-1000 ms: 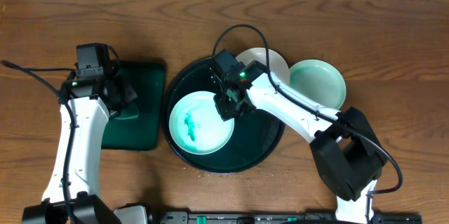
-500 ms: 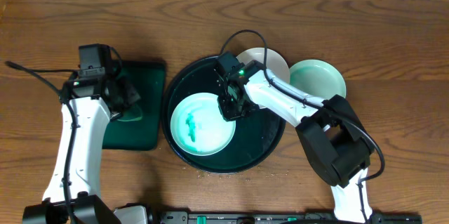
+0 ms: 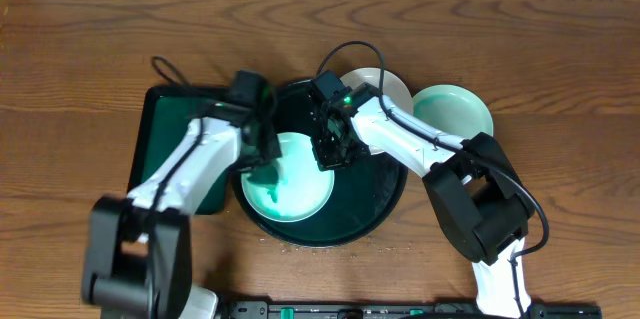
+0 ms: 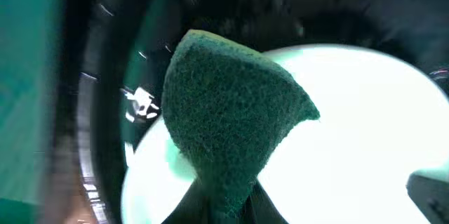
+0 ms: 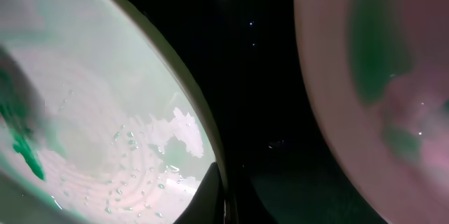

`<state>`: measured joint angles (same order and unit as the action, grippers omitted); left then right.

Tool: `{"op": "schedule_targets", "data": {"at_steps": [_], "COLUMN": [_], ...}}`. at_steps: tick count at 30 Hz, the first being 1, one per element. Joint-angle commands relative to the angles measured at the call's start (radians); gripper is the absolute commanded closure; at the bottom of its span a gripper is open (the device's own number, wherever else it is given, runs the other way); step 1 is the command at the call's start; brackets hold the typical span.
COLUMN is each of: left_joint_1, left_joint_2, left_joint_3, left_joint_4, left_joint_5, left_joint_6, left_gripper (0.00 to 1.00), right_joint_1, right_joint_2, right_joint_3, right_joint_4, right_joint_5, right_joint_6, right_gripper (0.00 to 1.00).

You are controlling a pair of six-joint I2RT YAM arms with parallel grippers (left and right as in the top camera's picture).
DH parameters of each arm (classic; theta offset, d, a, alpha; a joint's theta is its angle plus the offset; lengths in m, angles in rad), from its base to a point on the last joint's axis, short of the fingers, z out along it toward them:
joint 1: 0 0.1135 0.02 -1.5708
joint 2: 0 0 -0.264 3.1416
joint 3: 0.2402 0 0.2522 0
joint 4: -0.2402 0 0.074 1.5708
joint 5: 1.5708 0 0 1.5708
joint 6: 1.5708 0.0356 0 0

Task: Clean dirty plates on tray and stack at the side
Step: 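Scrub the held plate with the sponge in the left gripper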

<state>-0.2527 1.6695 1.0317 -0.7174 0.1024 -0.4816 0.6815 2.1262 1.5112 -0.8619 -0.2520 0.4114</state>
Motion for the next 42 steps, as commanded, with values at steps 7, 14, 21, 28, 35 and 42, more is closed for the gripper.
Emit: {"op": "schedule_targets", "data": {"at_steps": [7, 14, 21, 28, 35, 42], "left_joint_1": [-0.068, -0.093, -0.091, -0.127, -0.254, -0.141], "left_joint_2": [0.121, 0.121, 0.12, 0.121, 0.121, 0.118], "left_joint_3": [-0.007, -0.007, -0.007, -0.009, -0.049, -0.037], "left_joint_4": [-0.026, 0.018, -0.099, -0.126, 0.077, 0.166], "left_joint_5": [0.016, 0.223, -0.222, -0.134, -0.045, -0.047], "left_joint_6": [-0.125, 0.335, -0.132, -0.321, 0.024, 0.057], "left_gripper": [0.93, 0.93, 0.93, 0.93, 0.93, 0.93], "right_joint_1": [-0.018, -0.035, -0.035, -0.035, -0.035, -0.035], "right_joint_2": [0.016, 0.016, 0.016, 0.016, 0.016, 0.016], "right_joint_3": [0.013, 0.013, 0.013, 0.013, 0.013, 0.013], "right_joint_4": [-0.002, 0.0, -0.001, 0.003, 0.004, 0.006], "right_joint_5": [-0.001, -0.02, -0.02, -0.023, -0.03, -0.03], "right_joint_6": [-0.001, -0.001, -0.001, -0.001, -0.005, -0.008], "right_gripper": [0.99, 0.99, 0.99, 0.99, 0.99, 0.99]}}
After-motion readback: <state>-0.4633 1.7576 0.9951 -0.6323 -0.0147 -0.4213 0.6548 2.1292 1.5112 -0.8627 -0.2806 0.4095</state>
